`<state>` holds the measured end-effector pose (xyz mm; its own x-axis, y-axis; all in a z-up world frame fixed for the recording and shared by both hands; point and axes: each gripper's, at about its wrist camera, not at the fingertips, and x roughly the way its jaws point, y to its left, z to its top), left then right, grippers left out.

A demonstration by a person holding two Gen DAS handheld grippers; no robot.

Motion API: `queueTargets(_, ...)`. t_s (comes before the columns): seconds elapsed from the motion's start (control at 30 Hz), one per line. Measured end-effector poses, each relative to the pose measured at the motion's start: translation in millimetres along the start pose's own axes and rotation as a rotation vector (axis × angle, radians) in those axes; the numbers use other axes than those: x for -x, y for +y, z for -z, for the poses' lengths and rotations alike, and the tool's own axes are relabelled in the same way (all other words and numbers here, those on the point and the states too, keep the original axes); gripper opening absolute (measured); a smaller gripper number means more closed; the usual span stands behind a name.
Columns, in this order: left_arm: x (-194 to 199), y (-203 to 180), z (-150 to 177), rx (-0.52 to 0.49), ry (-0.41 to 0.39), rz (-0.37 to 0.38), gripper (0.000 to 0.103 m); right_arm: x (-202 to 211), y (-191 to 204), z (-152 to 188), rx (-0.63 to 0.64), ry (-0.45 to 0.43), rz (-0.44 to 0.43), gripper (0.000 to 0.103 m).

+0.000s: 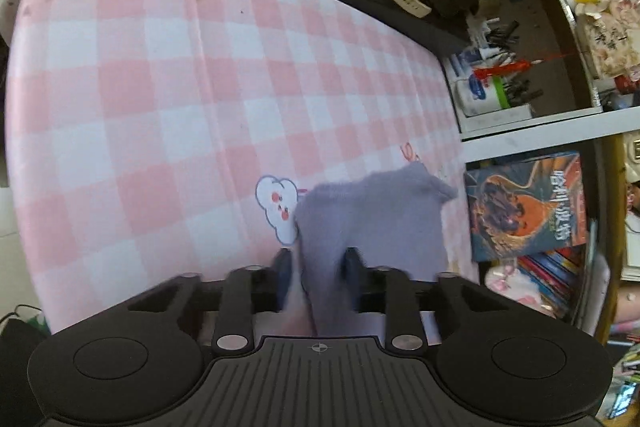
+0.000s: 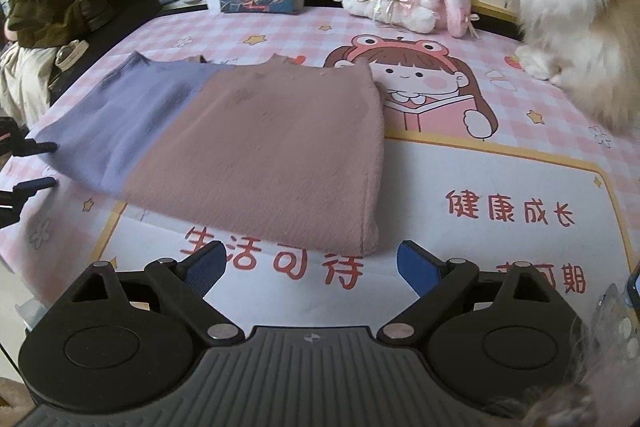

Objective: Fold clothes

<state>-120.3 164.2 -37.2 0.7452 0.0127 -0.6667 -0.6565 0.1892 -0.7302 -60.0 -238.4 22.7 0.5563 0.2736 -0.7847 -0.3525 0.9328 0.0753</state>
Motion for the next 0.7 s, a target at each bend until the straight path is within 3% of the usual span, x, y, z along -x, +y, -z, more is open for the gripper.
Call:
queueTargets(0.07,4,-15,3,-0.111,-0.028,0.005,0.006,-1,-1,-1,-0.012,0.001,0.011,0.093)
queueTargets(0.17,23,-58,26,-0.514,-0.115,0.087,0.007,-3,-2,-2,-0.032,0.005,0.03,0.092)
queueTargets(0.23,29,-72,35,-0.653,-0.119,0.146,0.008,-5,-2,-3,-0.042,0.007,0.037,0.093)
queueTargets(0.33,15,-57,17,-0.511,-0.07,0.117,0.009,-6,1,-4,-0.045,0.009,0.04,0.092)
queueTargets(0.47,-1,-23,-1,-0.295,0.019,0.116,0.034,-7,4,-4,-0.048,0.012,0.044,0.092)
queueTargets(0.7,-23,-10,-3,-0.168,0.082,0.136,0.036,-11,9,-6,-0.051,0.02,0.068,0.092)
